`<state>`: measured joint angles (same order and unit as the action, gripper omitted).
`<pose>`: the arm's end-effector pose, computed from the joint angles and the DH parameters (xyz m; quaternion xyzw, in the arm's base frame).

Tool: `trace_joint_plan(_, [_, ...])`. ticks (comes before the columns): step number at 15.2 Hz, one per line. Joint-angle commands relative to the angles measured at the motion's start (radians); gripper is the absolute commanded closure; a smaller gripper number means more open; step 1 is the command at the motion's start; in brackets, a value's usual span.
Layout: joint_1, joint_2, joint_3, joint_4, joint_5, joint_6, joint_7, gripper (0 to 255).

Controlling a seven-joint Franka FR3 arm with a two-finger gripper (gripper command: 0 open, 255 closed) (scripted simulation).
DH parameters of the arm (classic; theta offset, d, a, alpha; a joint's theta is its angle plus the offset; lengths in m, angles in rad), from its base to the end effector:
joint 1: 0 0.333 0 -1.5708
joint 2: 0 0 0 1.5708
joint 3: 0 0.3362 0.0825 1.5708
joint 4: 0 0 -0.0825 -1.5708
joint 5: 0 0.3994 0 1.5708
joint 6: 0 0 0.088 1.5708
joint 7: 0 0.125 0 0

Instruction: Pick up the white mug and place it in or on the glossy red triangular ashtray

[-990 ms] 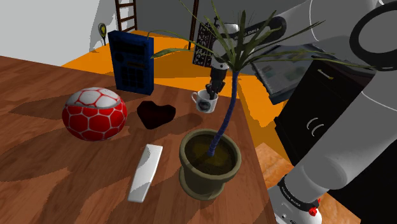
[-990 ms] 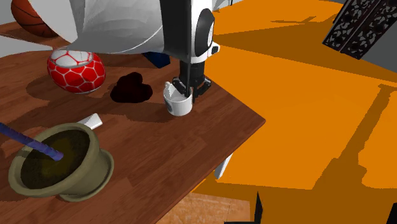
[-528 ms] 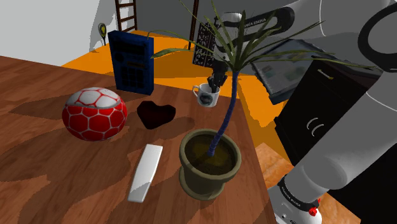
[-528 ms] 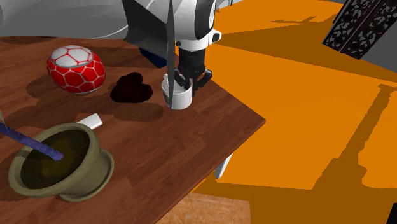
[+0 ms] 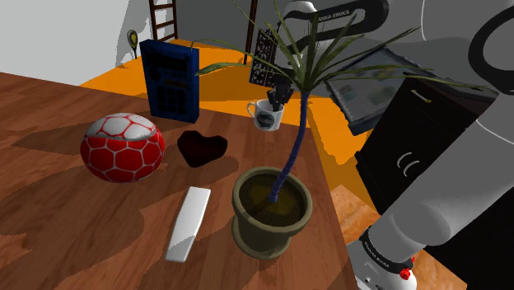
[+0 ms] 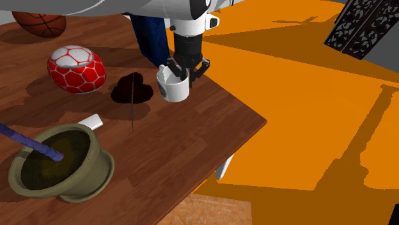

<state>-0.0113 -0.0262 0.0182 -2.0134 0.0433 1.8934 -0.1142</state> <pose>0.5482 0.0078 0.4525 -0.9973 -0.0526 0.0457 0.0224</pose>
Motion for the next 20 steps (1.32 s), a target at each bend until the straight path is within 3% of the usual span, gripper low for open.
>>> trace_joint_plan(1, [0.022, 0.027, 0.023, 0.038, 0.004, -0.009, 0.043, 255])
trace_joint_plan(10, [0.125, 0.191, 0.111, 0.256, -0.002, -0.054, 0.238, 255])
trace_joint_plan(18, [0.232, 0.401, 0.163, 0.558, -0.036, -0.14, 0.398, 255])
trace_joint_plan(20, [0.241, 0.421, 0.165, 0.574, -0.04, -0.136, 0.409, 255])
